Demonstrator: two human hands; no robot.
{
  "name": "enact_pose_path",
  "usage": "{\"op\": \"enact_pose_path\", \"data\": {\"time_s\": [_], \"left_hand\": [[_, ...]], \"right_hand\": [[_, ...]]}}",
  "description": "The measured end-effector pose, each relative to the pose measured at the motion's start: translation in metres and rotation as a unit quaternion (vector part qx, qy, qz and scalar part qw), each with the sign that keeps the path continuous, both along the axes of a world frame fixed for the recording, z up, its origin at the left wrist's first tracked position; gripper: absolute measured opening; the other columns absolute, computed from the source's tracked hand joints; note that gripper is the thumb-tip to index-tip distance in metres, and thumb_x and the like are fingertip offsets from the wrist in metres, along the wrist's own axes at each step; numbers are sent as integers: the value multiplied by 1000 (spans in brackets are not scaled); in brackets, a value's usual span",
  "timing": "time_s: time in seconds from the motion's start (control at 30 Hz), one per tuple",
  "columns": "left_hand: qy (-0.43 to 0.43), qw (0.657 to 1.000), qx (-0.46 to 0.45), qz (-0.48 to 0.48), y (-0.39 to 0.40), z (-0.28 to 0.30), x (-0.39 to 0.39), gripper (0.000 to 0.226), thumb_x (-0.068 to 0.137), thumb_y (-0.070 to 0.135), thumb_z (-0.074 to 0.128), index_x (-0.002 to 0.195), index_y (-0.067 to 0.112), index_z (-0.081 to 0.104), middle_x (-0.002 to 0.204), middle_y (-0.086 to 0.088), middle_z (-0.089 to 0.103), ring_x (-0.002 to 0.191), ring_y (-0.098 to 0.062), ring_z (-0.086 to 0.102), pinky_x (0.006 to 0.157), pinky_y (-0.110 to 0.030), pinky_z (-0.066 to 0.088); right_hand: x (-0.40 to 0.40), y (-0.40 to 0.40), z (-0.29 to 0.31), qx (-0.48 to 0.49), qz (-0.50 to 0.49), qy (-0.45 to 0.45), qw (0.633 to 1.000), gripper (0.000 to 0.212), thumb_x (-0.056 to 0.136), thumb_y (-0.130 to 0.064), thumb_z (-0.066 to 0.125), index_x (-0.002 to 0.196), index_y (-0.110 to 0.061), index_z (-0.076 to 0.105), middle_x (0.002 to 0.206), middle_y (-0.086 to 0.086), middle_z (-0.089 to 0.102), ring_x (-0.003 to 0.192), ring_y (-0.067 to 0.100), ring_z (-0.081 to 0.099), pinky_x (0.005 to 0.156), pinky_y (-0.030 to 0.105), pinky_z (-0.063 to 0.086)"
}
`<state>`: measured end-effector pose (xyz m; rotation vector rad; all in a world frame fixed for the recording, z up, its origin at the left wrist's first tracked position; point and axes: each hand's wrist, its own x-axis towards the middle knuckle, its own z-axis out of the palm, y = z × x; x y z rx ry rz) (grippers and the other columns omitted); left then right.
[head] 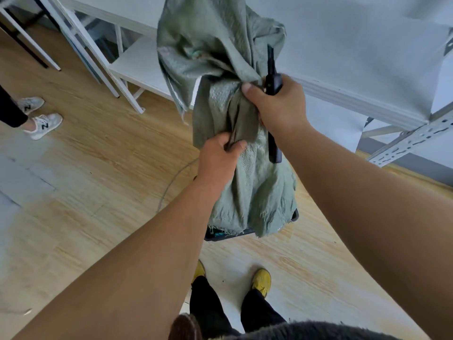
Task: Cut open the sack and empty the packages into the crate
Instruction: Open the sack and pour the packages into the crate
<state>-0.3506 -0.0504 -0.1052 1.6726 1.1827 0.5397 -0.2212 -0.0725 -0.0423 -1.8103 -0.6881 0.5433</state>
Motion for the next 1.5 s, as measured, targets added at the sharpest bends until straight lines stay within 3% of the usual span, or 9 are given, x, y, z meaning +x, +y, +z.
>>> {"op": "enact_pose_path", "data": {"time_s": [0.43, 0.57, 0.67, 0.83, 0.97, 1.1, 1.2, 1.33, 1.5], "left_hand": [[-52, 990, 113, 66, 5, 14, 5, 22, 87, 27, 66, 90, 5, 67, 78, -14, 68, 75, -30, 64, 70, -39, 52], [-10, 998, -2, 69, -4, -5, 0, 66, 76, 38, 75, 130, 17, 43, 108, 1, 61, 102, -19, 63, 89, -34, 52], [6, 1000, -16, 17, -8, -15, -2, 90, 72, 49, 73, 146, 27, 27, 141, 3, 47, 127, -15, 49, 105, -36, 42], [-56, 993, -86, 56, -1, -2, 16, 33, 90, 27, 65, 120, 15, 59, 96, 6, 62, 82, -2, 58, 75, -24, 44], [-96, 973, -153, 141, 18, -1, 18, 35, 88, 28, 66, 120, 15, 61, 113, 0, 66, 104, -19, 61, 95, -34, 48], [-119, 963, -197, 138, 27, 2, 26, 30, 87, 30, 67, 115, 23, 62, 113, 3, 68, 104, -20, 63, 99, -42, 49], [-136, 959, -218, 116, 26, 11, 38, 25, 87, 27, 67, 111, 25, 62, 111, 3, 69, 102, -18, 65, 98, -42, 50], [-162, 956, -232, 82, 28, 27, 49, 21, 91, 22, 64, 111, 23, 61, 101, 5, 68, 90, -11, 64, 78, -28, 51], [-235, 936, -254, 65, 40, 53, 56, 8, 95, 19, 58, 96, 27, 59, 96, 10, 66, 92, -8, 62, 74, -26, 50]], "right_hand": [[12, 13, 14, 44, -1, -41, 998, 27, 81, -33, 65, 66, -20, 47, 63, 0, 55, 65, 25, 59, 65, 38, 53], [13, 12, -1, -53, 35, -7, 998, 29, 80, -30, 68, 63, -19, 47, 59, 3, 52, 61, 25, 54, 70, 47, 54], [15, 9, 2, -40, 69, 23, 997, 29, 83, -29, 68, 64, -19, 49, 54, -1, 51, 48, 16, 51, 56, 33, 48], [14, 8, 9, -8, 158, 77, 984, 20, 86, -32, 70, 88, -14, 62, 63, 1, 56, 43, 10, 51, 46, 23, 44], [22, -10, -16, -23, 75, 45, 996, 37, 82, -35, 74, 116, -23, 64, 94, -8, 68, 44, -2, 56, 52, 19, 48], [16, -43, -59, -162, 99, 76, 979, 61, 72, -33, 83, 126, -21, 57, 88, -13, 62, 58, 7, 62, 54, 18, 53], [5, -49, -81, -177, 85, 107, 975, 67, 66, -35, 87, 123, -17, 58, 102, -4, 67, 82, 14, 65, 61, 21, 56], [15, -33, -76, -181, -34, 60, 981, 30, 76, -32, 76, 87, -9, 61, 78, 3, 62, 75, 25, 61, 67, 33, 49], [31, -21, -43, -74, -95, 32, 992, 23, 80, -26, 69, 69, -22, 48, 75, 7, 64, 70, 27, 66, 70, 38, 53]]}}
